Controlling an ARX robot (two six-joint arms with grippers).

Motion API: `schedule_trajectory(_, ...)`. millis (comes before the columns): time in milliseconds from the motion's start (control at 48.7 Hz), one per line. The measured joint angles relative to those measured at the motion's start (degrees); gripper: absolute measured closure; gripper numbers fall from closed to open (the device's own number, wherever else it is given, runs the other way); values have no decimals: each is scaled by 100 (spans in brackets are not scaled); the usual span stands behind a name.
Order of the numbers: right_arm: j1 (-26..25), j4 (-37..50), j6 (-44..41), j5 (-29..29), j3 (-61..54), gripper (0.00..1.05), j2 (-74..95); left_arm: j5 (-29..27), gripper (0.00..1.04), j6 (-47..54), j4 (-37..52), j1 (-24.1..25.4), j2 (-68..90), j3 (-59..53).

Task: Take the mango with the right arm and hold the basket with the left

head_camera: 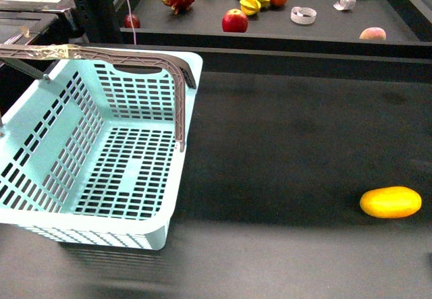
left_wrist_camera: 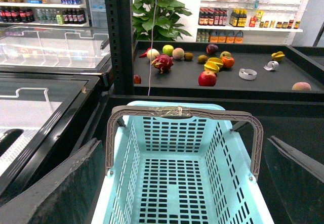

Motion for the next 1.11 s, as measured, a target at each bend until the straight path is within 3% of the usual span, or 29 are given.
schedule_trajectory(534,0,0,0,0,0,8,0,-20,6,-17,0,-2,0,0)
schedule_trajectory(616,0,0,0,0,0,8,0,-782,6,-817,118,-238,341,4)
schedule_trajectory(945,0,0,0,0,0,8,0,-1134,6,-3176,2179,-739,3954,476)
schedule_trajectory(1109,0,0,0,0,0,8,0,-874,6,-4269,3517,-789,6365,1021)
